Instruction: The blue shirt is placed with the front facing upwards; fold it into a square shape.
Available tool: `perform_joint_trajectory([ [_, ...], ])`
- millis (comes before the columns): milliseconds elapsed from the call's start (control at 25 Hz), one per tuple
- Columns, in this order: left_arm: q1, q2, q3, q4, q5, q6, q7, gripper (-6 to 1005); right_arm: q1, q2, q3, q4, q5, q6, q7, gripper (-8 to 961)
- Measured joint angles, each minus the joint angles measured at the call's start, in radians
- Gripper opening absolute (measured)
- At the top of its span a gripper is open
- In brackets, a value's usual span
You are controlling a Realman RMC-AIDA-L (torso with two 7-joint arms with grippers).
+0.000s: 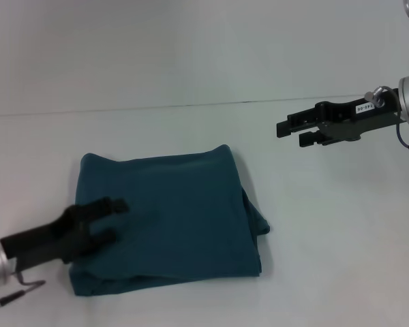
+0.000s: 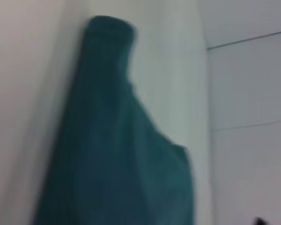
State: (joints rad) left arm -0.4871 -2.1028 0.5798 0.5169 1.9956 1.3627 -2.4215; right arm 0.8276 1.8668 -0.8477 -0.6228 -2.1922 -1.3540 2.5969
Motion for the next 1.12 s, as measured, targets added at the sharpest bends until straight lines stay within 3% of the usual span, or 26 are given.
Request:
perform_joint_trajectory([
  [160,0.016,0.013,-0.064,0.055,0.008,0.132,0.002,795,0.000,-0.001,0.000,0.000,0.000,-0.001,-0.003,708],
  [320,0.031,0.023,-0.064,0.064,0.061,0.170,0.038,795,-0.008,0.007,-0.001,0.000,0.004,-0.005,-0.060,708],
  [480,0.058,0.014,-0.074,0.104,0.095,0.267,0.314,795,-0.049,0.057,0.005,-0.036,0.099,-0.086,-0.341,708],
  [560,0.087,0.003,-0.097,0.152,0.084,0.342,0.447,795,-0.098,0.101,0.013,-0.084,0.171,-0.115,-0.488,708],
  [680,0.140,-0.021,-0.135,0.248,0.051,0.427,0.545,795,-0.163,0.151,0.020,-0.158,0.217,-0.109,-0.553,708],
  [760,0.165,-0.026,-0.154,0.303,0.033,0.460,0.554,795,-0.184,0.163,0.016,-0.180,0.215,-0.111,-0.558,708],
  [880,0.181,-0.023,-0.186,0.324,0.029,0.485,0.555,795,-0.202,0.167,0.009,-0.185,0.211,-0.128,-0.571,820],
  [1120,0.184,-0.022,-0.226,0.323,0.028,0.504,0.568,795,-0.237,0.192,0.022,-0.178,0.236,-0.133,-0.628,933],
])
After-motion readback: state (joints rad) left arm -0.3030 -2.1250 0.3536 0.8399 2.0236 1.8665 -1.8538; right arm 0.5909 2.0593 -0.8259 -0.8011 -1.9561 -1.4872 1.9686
